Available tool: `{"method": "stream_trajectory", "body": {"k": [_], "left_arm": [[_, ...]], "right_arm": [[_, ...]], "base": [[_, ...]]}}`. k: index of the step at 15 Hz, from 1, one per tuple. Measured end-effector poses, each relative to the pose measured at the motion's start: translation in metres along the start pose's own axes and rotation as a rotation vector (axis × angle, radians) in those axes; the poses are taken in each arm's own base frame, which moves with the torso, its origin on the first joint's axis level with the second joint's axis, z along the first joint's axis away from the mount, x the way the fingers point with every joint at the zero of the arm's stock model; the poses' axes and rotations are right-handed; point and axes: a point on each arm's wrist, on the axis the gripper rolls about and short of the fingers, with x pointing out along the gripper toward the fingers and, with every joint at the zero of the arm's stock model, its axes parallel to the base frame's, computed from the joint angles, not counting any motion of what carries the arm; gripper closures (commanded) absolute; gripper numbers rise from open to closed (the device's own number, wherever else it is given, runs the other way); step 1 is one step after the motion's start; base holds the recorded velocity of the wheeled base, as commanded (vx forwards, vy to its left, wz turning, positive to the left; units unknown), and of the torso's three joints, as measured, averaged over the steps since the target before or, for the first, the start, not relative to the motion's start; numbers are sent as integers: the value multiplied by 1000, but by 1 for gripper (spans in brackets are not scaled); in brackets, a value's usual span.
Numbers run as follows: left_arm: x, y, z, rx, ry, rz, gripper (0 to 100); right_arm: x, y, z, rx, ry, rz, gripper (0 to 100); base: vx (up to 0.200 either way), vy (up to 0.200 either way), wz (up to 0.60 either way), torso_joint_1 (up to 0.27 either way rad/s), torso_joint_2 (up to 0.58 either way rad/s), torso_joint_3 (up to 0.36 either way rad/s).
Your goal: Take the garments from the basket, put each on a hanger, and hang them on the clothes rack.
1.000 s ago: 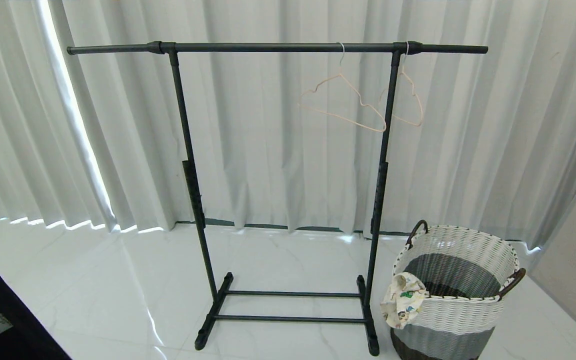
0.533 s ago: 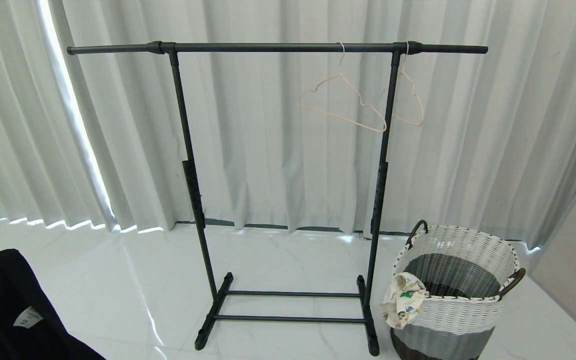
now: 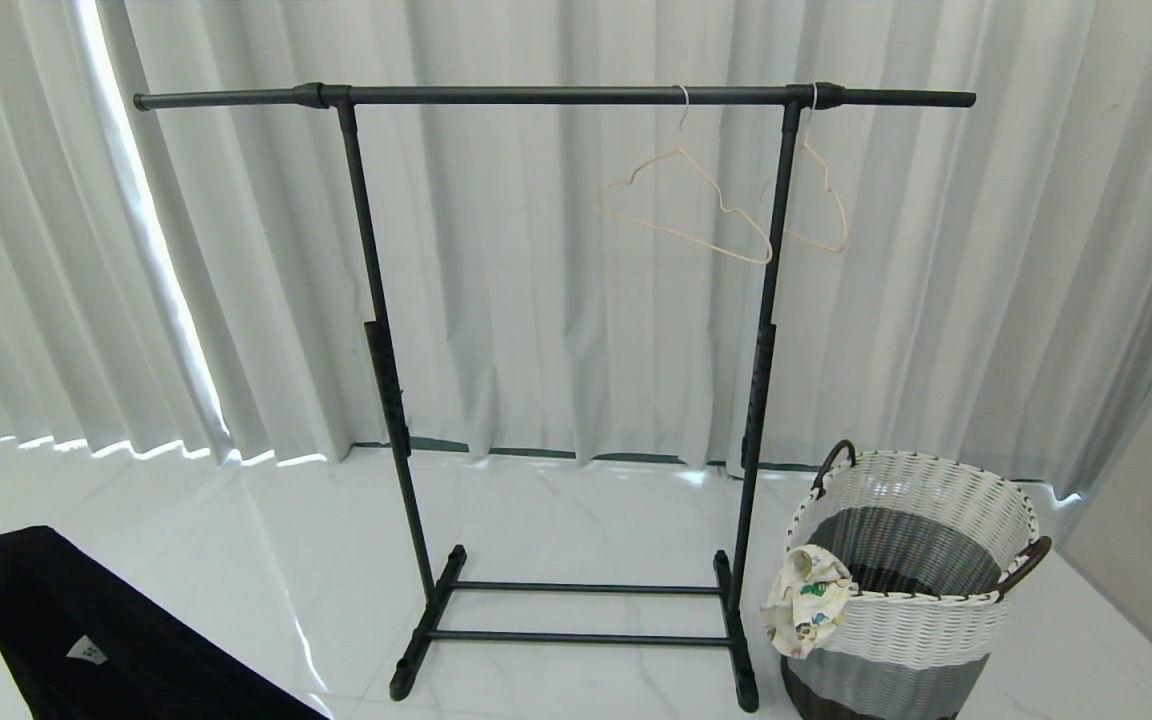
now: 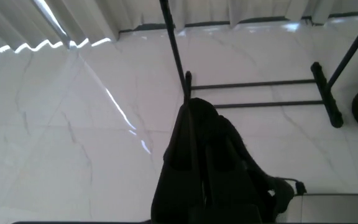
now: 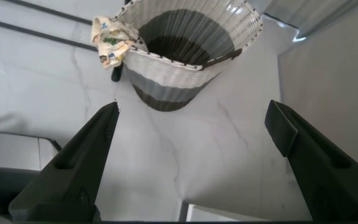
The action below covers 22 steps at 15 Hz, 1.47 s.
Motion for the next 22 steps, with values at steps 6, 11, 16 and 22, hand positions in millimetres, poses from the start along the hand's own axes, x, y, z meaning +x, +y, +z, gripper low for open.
{"method": "stream_trajectory", "body": {"k": [6, 11, 16, 22], "left_arm": [[8, -3, -15, -10, 32, 4, 100], [18, -5, -26, -8, -9, 16, 100], [18, -5, -26, -10, -12, 20, 100], [18, -5, -25, -10, -19, 21, 100]], "right_arm": [[0, -2, 10, 1, -24, -6, 0], [0, -4, 20, 2, -43, -10, 0], [0, -5, 23, 2, -45, -12, 0], [1, -5, 23, 3, -42, -11, 0]], "base": [[0, 0, 0, 133, -395, -268], [0, 0, 0, 189, -473, -284], [0, 0, 0, 205, -485, -277], [0, 0, 0, 229, -509, -283]]}}
